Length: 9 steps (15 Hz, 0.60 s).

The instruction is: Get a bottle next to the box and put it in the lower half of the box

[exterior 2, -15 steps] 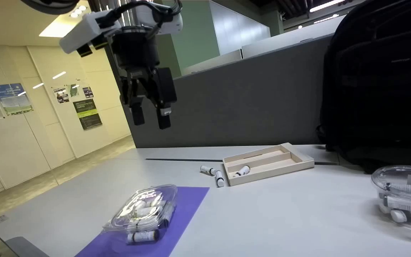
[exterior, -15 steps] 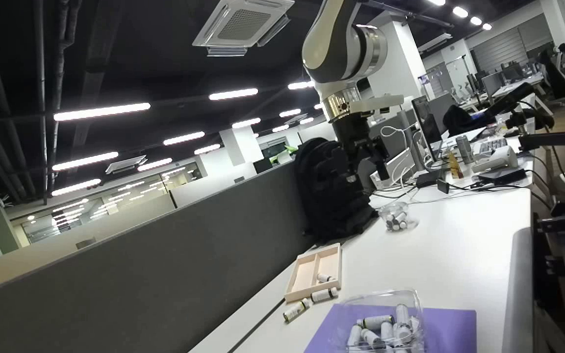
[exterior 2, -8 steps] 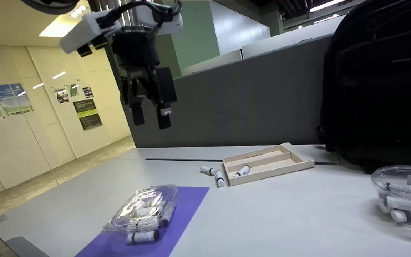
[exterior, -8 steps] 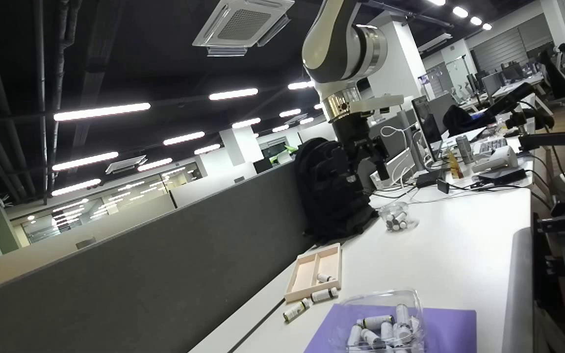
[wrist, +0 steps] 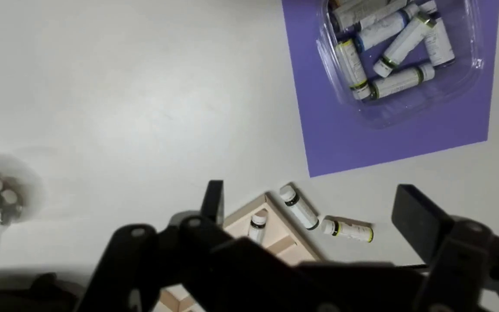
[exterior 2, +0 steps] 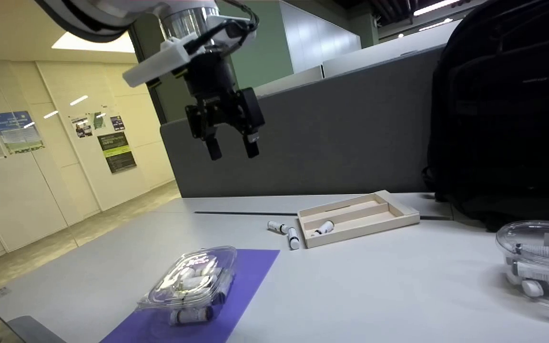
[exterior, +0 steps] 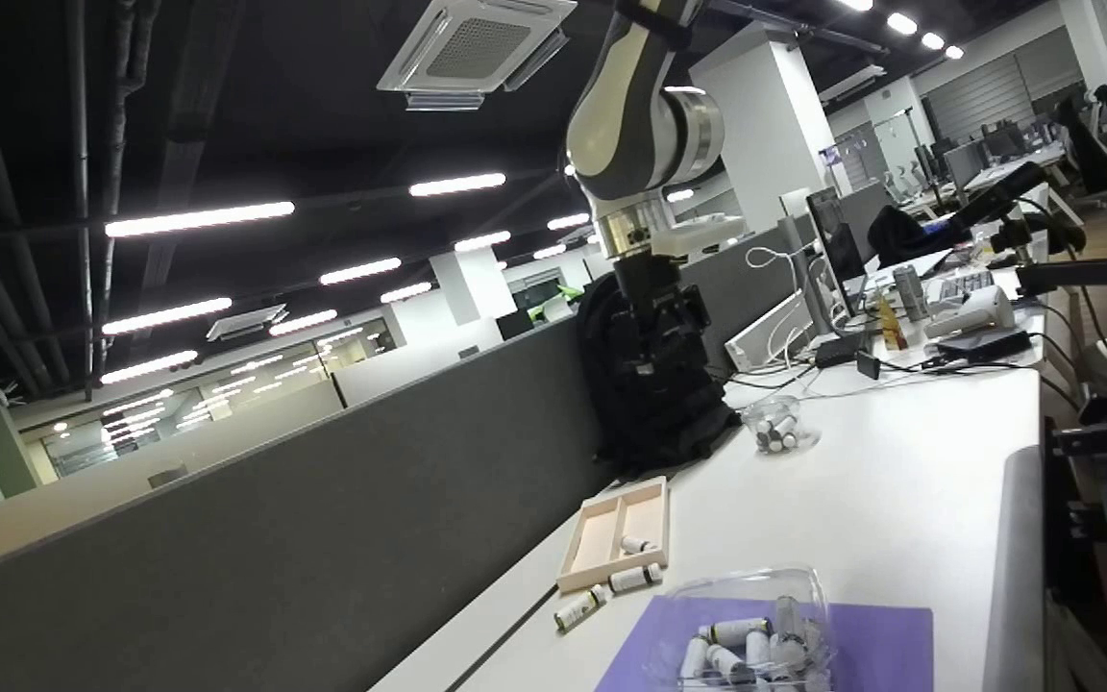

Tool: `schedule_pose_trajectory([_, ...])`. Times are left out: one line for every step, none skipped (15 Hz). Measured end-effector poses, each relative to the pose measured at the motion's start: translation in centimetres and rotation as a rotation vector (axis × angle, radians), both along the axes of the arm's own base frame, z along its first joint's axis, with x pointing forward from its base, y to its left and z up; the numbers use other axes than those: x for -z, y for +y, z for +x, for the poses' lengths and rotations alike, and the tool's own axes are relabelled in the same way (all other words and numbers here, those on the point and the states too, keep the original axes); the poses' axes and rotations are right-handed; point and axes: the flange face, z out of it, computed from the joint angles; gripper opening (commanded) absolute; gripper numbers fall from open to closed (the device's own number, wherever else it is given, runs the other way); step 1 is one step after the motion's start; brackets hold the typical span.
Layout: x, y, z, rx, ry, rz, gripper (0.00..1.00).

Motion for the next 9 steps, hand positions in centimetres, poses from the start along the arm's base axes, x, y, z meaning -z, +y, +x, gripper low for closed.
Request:
schedule_pose_trajectory([0.4, 0.8, 1.4, -0.045, 0.006, -0.021, 1.0])
schedule_pose_trajectory([0.9, 1.7, 2.7, -0.094, 0.016, -0.042, 1.0])
schedule_pose_trajectory([1.6, 2.7, 4.1, -0.147, 0.032, -0.06, 1.0])
schedule_pose_trajectory([2.3, 3.6, 5.4, -0.2, 0.051, -0.074, 1.0])
schedule_pose_trajectory([3.0, 4.4, 6.7, -0.253, 0.073, -0.087, 1.0])
schedule_pose_trajectory([3.7, 5.0, 7.9, -0.305, 0.097, -0.1, 1.0])
schedule_pose_trajectory([4.4, 5.5, 9.2, -0.356, 0.123, -0.116, 1.0])
schedule_pose_trajectory([5.0, 5.6, 10.3, -0.404, 0.147, -0.14, 1.0])
schedule_pose_trajectory([5.4, 5.6, 11.3, -0.43, 0.162, -0.156, 1.0])
